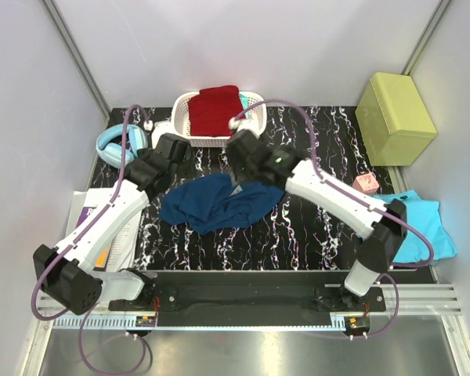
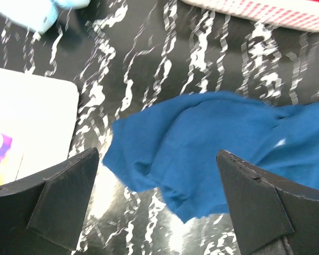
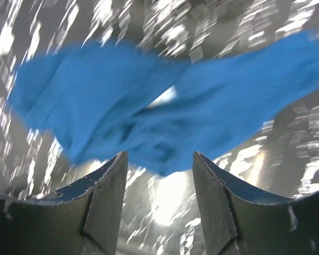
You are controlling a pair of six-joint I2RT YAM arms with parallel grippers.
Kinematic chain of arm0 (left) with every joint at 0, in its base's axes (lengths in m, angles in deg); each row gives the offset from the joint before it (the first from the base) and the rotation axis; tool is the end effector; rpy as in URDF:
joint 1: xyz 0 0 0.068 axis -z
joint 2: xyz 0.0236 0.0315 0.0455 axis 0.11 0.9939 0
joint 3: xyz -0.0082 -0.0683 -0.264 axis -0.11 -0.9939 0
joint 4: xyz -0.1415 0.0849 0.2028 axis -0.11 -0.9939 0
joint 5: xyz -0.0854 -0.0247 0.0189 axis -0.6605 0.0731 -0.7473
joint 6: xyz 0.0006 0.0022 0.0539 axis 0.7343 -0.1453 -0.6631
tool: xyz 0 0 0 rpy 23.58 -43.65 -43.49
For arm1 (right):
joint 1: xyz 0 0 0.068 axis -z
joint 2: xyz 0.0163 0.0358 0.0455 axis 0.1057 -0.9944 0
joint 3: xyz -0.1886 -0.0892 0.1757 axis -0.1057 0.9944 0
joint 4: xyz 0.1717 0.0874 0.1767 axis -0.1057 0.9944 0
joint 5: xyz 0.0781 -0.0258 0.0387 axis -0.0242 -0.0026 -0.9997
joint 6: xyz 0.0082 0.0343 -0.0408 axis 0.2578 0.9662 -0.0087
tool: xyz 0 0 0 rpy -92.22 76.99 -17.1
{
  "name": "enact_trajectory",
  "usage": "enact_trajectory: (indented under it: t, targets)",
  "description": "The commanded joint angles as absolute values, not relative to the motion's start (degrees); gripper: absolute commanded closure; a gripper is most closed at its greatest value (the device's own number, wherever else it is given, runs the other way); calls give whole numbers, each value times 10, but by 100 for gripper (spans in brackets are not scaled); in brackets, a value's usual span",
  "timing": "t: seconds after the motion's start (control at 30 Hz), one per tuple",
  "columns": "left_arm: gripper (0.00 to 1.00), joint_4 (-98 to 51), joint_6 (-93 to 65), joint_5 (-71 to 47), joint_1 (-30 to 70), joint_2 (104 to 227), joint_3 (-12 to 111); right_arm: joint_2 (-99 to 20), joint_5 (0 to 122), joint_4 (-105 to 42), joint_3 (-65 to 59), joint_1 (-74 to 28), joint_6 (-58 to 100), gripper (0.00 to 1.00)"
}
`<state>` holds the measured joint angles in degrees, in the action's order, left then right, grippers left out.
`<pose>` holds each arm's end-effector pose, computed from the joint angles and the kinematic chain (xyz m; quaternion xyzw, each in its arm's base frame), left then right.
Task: Fold and stack the t-shirts
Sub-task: Flatten out the tshirt
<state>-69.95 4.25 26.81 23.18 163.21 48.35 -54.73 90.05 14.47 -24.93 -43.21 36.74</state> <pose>0.2382 -0.1140 0.3414 -0.1032 0.8954 0.0333 0.4318 0.2502 0.2710 0.3630 -0.1443 0.9016 0.0801 0.3998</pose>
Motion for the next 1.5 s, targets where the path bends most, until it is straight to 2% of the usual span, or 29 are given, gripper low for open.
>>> enact_trajectory:
  t: [0.0, 0.5, 0.83, 1.47]
  targets:
    - [1, -695, 64, 295, 218, 1585, 452, -577, 882, 154, -233, -503, 403, 43]
    - [1, -734, 103, 316, 179, 1528, 369, -723, 815, 101, -267, -598, 423, 48]
    - [1, -740, 98, 305, 144, 1498, 340, -786, 794, 71, -307, -599, 415, 50]
    - [1, -738, 104, 294, 144, 1511, 341, -837, 839, 80, -348, -575, 412, 50]
